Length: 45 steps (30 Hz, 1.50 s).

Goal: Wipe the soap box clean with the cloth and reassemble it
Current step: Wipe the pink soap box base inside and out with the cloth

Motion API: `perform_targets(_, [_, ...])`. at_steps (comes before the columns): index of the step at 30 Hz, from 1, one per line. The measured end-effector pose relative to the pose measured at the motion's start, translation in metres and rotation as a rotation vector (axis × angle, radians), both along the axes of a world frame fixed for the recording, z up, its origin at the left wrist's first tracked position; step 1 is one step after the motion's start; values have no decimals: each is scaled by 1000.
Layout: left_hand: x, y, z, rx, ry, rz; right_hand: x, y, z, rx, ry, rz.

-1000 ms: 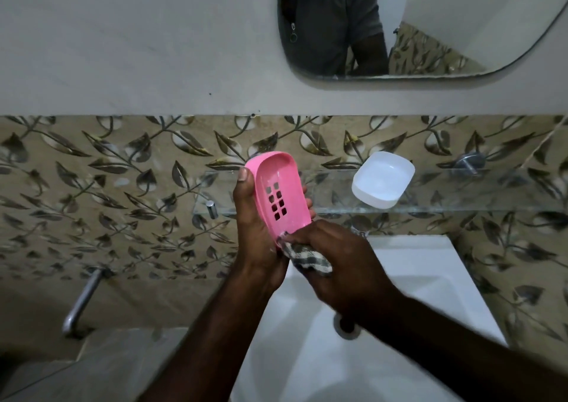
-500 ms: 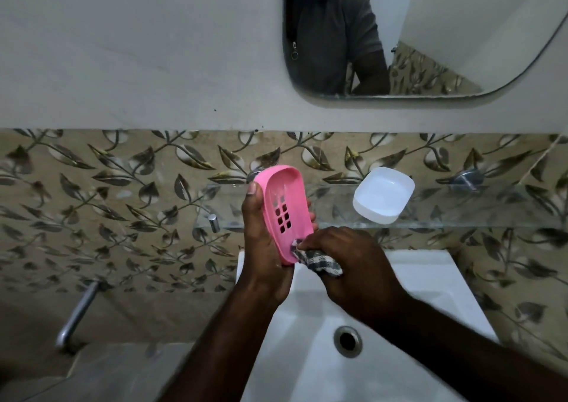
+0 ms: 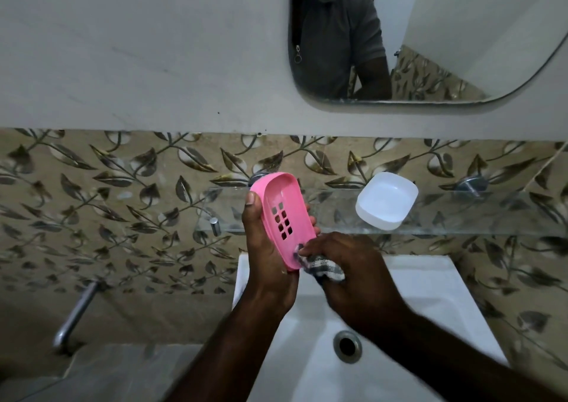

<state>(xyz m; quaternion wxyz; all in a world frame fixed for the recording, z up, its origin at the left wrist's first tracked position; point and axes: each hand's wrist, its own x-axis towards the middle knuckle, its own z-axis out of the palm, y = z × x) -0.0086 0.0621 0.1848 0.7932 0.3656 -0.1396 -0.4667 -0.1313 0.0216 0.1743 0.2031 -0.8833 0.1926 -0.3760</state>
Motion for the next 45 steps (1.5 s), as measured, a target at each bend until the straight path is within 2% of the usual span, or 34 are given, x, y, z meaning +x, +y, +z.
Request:
perform_targets(2, [-1,-1,-1,25,-14,11,3,15,0,164,-75,56])
perform_targets(3, [-1,-1,-2,29,-13,17,2,15,-1,180,-68,76])
perform_targets(8, [0,0,-10,13,38,-47,-15,-23,-11,-197,157,38])
perform_targets(11, [-1,-1,-10,-5,44,-74,-19,-30,-12,-200,186,38])
perform_targets(13, [3,0,-8,-25,69,-86,-21,-28,-5,15,61,10])
perform_targets(16, [12,3,-7,-68,126,-113,-23,-21,11,666,-362,-65])
perform_targets(18, [15,4,-8,-85,188,-170,-29,-22,19,920,-584,-124])
perform_targets(20, [16,5,-10,-91,237,-243,-37,-24,17,1083,-600,-118])
perform_targets(22, [16,5,-12,-93,262,-304,-41,-22,12,1223,-521,-79])
perform_targets(26, [14,5,-14,-91,312,-305,-39,-14,15,1423,-453,35])
perform_targets(28, [14,6,-15,-65,299,-277,-37,-11,22,1383,-427,57])
perform_targets(32, [13,9,-18,-32,201,-272,-31,-12,40,1178,-363,-19])
perform_targets(34, [8,9,-18,-16,152,-278,-24,-12,50,1009,-319,-88])
perform_targets(38, [-9,6,-15,-12,45,-278,-4,-11,57,583,-68,-225])
perform_targets(40, [-15,5,-10,-32,27,-266,7,-6,56,420,-15,-261])
perform_targets(43, [-12,5,-8,-58,47,-235,14,3,51,218,-21,-92])
perform_targets(45, [-9,7,-9,-43,83,-218,9,0,46,83,63,76])
